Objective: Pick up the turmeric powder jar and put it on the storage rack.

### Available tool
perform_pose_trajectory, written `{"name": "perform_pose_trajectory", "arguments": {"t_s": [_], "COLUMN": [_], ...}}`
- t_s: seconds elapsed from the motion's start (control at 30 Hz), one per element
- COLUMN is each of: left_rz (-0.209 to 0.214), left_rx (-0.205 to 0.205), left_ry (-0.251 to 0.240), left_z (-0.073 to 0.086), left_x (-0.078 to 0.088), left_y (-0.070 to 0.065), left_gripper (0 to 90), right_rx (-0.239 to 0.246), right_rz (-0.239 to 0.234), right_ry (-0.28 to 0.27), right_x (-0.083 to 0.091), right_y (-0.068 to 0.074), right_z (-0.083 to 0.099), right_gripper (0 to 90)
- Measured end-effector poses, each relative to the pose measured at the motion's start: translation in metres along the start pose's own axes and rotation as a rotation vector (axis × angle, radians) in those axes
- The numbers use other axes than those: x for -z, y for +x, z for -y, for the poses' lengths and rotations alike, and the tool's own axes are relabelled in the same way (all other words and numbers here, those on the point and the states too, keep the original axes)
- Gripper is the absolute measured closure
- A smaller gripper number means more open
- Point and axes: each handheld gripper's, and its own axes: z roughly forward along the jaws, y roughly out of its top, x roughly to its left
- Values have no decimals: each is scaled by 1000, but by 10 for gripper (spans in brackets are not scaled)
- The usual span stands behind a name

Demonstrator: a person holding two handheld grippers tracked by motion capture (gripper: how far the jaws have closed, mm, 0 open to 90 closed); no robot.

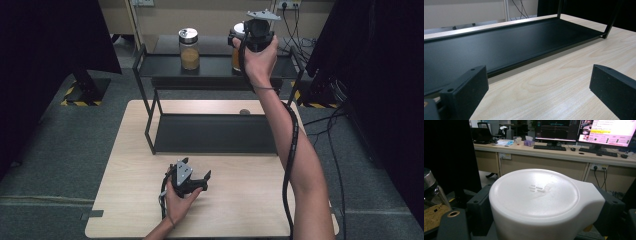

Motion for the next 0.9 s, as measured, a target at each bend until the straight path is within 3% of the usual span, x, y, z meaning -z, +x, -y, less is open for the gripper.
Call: {"name": "perform_pose_trajectory", "arguments": {"t_s": [0.4,0.63,0.9], "left_rz": [0,0,-1], "left_rx": [-1,1,-4], "left_ry": [0,0,-2], "left_z": [0,0,0], "left_x": [0,0,0], "left_y": [0,0,-1], "left_gripper": [12,12,12], "right_rx": [9,22,24], "right_rz": [3,-2,5], "right_ry": [-8,-9,-35], "right_x": [0,-1,0], "right_y": [1,1,1], "right_z": [2,5,10], "right_gripper": [189,66,31]}}
